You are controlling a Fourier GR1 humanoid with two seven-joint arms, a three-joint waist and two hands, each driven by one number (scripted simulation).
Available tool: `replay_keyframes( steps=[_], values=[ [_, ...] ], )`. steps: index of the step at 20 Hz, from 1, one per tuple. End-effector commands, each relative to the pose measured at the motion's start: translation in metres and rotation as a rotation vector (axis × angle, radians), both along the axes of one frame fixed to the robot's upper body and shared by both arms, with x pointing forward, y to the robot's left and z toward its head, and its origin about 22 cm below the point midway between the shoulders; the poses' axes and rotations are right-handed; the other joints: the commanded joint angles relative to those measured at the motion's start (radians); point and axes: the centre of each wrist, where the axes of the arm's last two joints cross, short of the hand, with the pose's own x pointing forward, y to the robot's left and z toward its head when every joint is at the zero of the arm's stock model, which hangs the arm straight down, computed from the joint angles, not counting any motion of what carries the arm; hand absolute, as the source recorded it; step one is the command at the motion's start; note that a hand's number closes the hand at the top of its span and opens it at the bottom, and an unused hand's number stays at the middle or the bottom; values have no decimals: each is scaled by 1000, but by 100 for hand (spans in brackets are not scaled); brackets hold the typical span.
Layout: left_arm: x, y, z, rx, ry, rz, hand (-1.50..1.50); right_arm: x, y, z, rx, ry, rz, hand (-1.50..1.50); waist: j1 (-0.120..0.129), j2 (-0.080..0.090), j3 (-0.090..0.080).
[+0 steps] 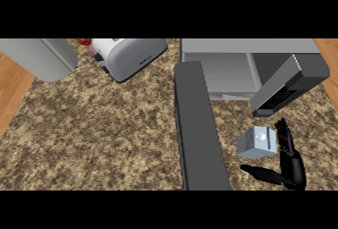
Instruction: Pick up the milk, place it into the microwave and close the microwave
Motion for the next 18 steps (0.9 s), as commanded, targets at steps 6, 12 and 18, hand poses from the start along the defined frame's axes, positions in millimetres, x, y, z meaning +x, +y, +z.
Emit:
replay_keyframes(
  steps=[6,12,18],
  values=[
    [-14,-1,2,-3,-10,-14,-150,14,-4,-27,32,-32,64,150,11,1,1],
    [-3,-10,6,2,-19,-19,-150,49,17,-7,-73,-144,79,150,6,1,1],
    [-7,12,-11,-12,8,-20,-150,43,-9,-15,32,-102,132,150,8,3,1]
  ],
)
